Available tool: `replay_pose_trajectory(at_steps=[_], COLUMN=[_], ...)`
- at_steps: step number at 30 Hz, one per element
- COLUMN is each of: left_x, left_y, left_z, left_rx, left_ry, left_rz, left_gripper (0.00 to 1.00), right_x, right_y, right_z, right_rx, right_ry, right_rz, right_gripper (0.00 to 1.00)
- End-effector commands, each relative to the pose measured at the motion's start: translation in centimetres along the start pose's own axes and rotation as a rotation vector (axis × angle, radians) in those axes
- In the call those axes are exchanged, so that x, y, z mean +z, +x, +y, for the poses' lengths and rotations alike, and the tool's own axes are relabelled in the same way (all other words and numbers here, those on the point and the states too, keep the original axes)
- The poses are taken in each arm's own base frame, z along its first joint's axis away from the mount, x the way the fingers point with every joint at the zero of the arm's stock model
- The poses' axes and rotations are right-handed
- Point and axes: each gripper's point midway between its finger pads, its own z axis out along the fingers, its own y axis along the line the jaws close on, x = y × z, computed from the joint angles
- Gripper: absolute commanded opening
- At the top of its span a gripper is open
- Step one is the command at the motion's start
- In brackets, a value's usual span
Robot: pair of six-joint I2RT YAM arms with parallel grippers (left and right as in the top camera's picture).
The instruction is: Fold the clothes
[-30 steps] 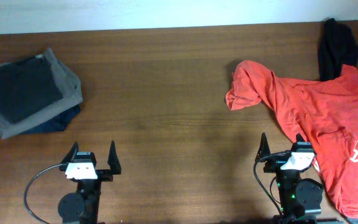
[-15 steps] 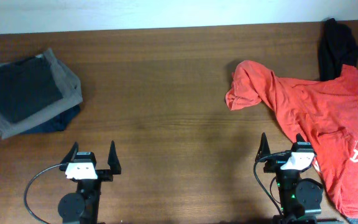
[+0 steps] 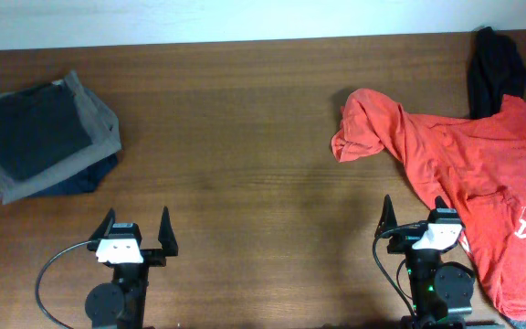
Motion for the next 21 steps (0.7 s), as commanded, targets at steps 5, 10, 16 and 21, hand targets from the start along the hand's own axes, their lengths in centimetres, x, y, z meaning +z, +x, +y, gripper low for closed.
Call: replay_pose_trajectory(at_steps=[5,10,16,21], left_x=[-0.1,-0.1,0.0,-0.1], left_y=[-0.1,-0.2,0.3,-0.2], left_z=[0.4,0.4,0.3,-0.2], left_rx=[0.013,-0.026,-0.125,-0.127], left_ry=[-0.019,-0.019,-0.017,0.009], left_rz=[-0.007,-0.011,0.011,0.016], left_gripper=[0.99,0.99,0.99,0.99], right_x=[0.0,0.0,0.0,-0.3], right_y=[0.3,0.3,0.3,-1.0], right_z=[0.2,0.2,0.8,1.3], right_rx=[0.003,0.003,0.037,0.038], right_ry=[-0.008,-0.011,-0.042,-0.074], right_rz=[0.005,0.007,0.009,-0.017], right_gripper=[0.99,0.99,0.99,0.99])
